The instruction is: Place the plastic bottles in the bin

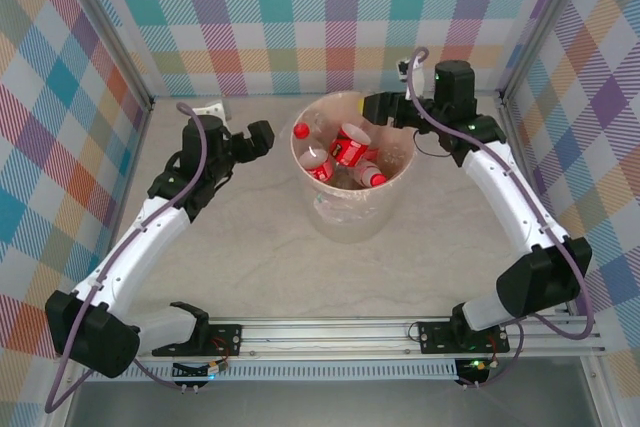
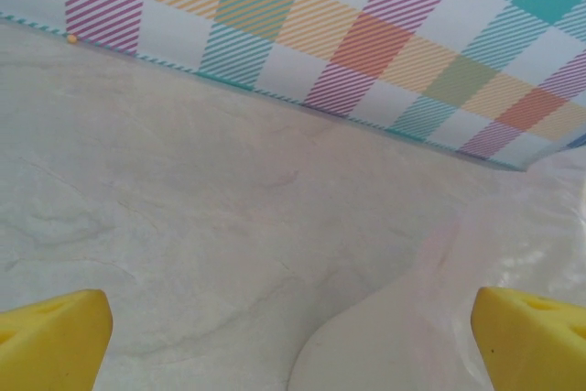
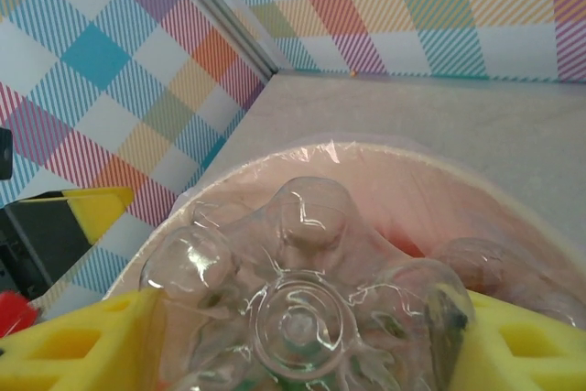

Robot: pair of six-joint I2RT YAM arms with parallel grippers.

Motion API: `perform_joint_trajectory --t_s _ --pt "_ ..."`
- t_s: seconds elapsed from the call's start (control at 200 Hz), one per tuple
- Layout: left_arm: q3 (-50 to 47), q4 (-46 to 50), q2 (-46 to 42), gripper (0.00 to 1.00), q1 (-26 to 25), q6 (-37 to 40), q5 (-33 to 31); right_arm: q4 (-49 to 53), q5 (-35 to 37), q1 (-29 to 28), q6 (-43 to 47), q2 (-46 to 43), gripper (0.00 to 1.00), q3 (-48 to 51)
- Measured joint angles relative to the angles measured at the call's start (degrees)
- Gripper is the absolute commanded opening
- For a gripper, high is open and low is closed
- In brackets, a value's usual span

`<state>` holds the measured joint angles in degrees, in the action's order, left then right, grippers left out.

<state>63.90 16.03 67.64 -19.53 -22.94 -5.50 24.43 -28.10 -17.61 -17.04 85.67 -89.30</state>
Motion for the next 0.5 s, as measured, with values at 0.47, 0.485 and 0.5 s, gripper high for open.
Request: perform_joint_trajectory --t_s 0.47,0.485,0.5 --pt "0.0 2.1 -0.35 1.0 2.75 0.5 -0.2 14.8 4.83 0.55 6.29 1.16 0.96 -15.15" --pt "0.0 2.1 -0.35 1.0 2.86 0.72 -0.35 14.86 5.07 0.72 6.47 1.05 0.96 -15.17" --pt "0.0 2.12 -0.35 1.0 2.91 0.96 -0.52 14.95 5.22 0.85 6.64 0.94 0.96 -15.17"
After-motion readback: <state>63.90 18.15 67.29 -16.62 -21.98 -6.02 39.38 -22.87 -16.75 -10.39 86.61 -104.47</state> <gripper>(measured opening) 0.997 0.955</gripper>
